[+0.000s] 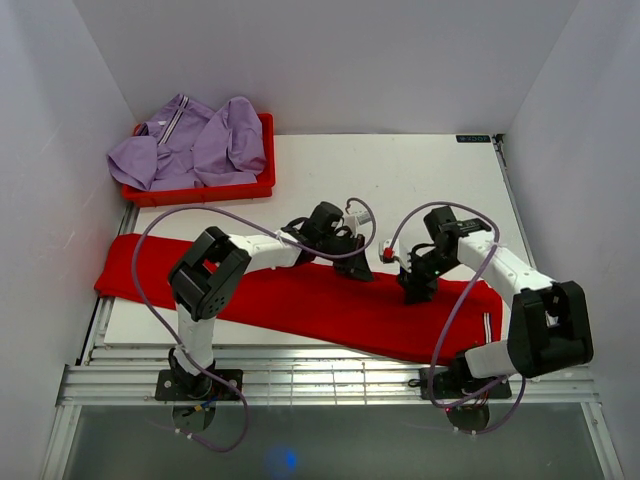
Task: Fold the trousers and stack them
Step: Fold the trousers
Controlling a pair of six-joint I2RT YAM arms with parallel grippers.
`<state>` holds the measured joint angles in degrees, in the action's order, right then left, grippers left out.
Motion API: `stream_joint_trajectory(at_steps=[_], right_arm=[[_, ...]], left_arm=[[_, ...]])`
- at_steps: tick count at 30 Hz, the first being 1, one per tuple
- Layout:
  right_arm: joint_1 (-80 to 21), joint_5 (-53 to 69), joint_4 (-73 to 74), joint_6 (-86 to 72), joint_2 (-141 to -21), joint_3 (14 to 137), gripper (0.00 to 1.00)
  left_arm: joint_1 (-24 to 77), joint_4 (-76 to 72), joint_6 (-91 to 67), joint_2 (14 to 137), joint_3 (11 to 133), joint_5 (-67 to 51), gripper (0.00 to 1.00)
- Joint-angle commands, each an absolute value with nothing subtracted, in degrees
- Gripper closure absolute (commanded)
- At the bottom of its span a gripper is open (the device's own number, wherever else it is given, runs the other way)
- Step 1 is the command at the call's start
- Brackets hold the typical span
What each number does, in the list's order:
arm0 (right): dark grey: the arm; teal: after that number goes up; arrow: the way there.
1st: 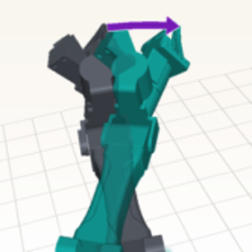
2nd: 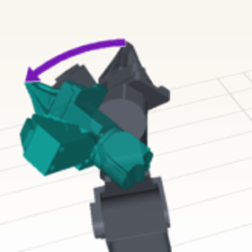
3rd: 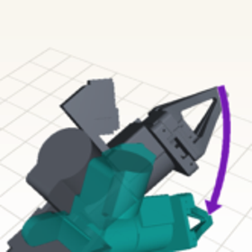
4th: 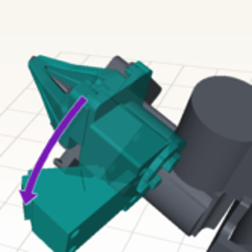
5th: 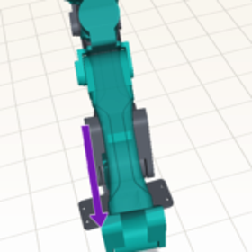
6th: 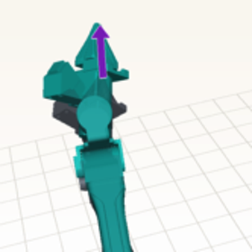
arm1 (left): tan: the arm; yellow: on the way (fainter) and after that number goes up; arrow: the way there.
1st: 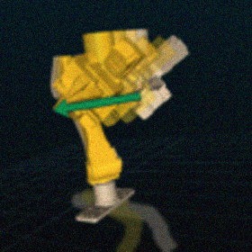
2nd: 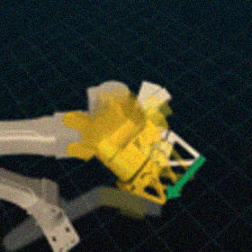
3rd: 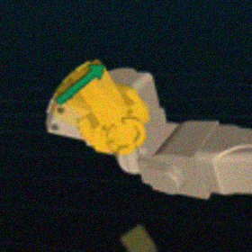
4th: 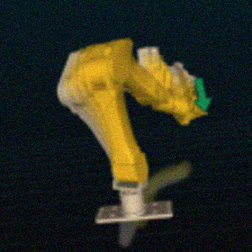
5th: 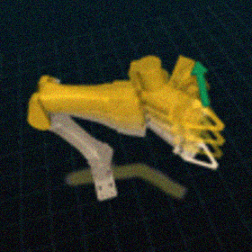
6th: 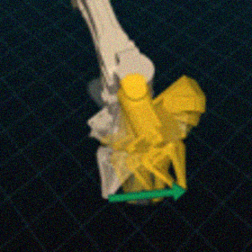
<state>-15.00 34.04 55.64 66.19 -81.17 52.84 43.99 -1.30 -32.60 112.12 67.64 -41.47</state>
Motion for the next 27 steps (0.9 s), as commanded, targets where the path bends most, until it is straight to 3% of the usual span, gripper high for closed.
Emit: stream_joint_trajectory(at_steps=[1,3,4,5,7,9,12,17,27], right_arm=[[-18.53,29.98,48.19,61.10,-75.78,49.93,0.54],[-20.03,28.13,46.76,59.60,-74.36,49.22,0.72],[-21.17,27.60,45.97,58.81,-72.53,48.87,0.91],[-21.70,25.86,43.88,57.06,-71.38,48.00,0.92],[-23.72,23.57,41.85,55.64,-67.26,46.68,0.92],[-25.48,19.52,39.56,54.58,-64.61,44.57,0.92],[-28.73,15.83,39.28,54.84,-60.13,42.11,0.92],[-34.62,11.44,40.87,55.99,-55.73,38.59,0.92],[-45.79,7.65,41.75,55.11,-53.79,33.14,0.92]], left_arm=[[44.30,-2.28,-32.60,106.70,65.75,-42.62,0.93],[44.38,-2.64,-32.96,105.39,64.52,-42.80,0.93],[44.38,-2.64,-33.22,104.77,63.99,-42.63,0.93],[44.30,-2.98,-33.57,104.07,63.46,-42.45,0.91],[44.12,-2.90,-33.92,101.52,62.06,-41.32,0.82],[43.60,-2.29,-35.32,99.50,61.35,-40.17,0.60],[42.63,-0.27,-36.12,98.27,61.87,-39.64,0.46],[42.63,2.37,-39.19,98.79,63.46,-41.04,0.34],[44.03,-2.20,-47.20,103.79,63.63,-44.56,0.27]])
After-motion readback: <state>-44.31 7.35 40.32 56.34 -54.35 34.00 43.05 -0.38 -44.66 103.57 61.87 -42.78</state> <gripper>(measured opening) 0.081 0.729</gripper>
